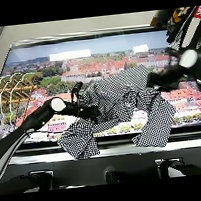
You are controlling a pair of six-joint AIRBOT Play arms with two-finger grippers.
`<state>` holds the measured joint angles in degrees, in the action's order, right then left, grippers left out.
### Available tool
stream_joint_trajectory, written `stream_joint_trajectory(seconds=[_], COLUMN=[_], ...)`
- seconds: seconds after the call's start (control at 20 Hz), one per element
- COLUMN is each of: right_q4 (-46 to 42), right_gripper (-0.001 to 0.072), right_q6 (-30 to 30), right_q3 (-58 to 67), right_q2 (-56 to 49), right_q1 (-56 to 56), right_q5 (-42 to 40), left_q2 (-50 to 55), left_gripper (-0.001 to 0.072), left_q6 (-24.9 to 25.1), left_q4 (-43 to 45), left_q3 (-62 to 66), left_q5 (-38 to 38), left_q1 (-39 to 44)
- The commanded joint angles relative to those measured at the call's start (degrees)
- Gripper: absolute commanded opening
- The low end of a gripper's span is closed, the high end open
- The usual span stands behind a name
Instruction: Fold the clothes and pants, and hang the long-sleeved shirts on hangers.
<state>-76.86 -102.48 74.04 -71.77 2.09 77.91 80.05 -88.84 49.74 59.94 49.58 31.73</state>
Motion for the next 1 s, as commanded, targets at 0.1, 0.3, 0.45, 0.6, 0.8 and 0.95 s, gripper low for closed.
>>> stream_joint_trajectory(seconds=[0.1, 0.3, 0.45, 0.6, 0.8, 0.95], right_q4=[17.7, 34.77, 42.1, 44.85, 54.12, 56.33], right_gripper=[0.0564, 0.056, 0.0557, 0.0557, 0.0556, 0.054], right_q6=[-5.33, -4.96, -1.4, 1.05, 6.21, 7.74], right_q3=[-24.3, -40.92, -46.07, -46.21, -46.21, -46.21], right_q2=[11.82, 11.89, 9.49, 5.2, -0.68, -3.54], right_q1=[4.61, 4.37, 4.37, 4.37, 4.37, 4.37], right_q5=[-2.71, -18.21, -22.88, -24.79, -26.51, -25.42], left_q2=[-0.04, -0.04, -0.04, -0.04, -0.04, -0.04], left_gripper=[0.0334, 0.0334, 0.0334, 0.0334, 0.0334, 0.0334], left_q6=[10.71, 10.69, 10.69, 10.69, 10.69, 10.69], left_q4=[5.16, 8.37, 8.35, 8.35, 8.37, 8.35], left_q3=[0.04, 0.04, 0.04, 0.07, 0.04, 0.07], left_q5=[2.45, 2.45, 2.36, 1.84, 1.81, 1.81], left_q1=[-2.58, -2.67, -2.64, -2.64, -2.64, -2.64])
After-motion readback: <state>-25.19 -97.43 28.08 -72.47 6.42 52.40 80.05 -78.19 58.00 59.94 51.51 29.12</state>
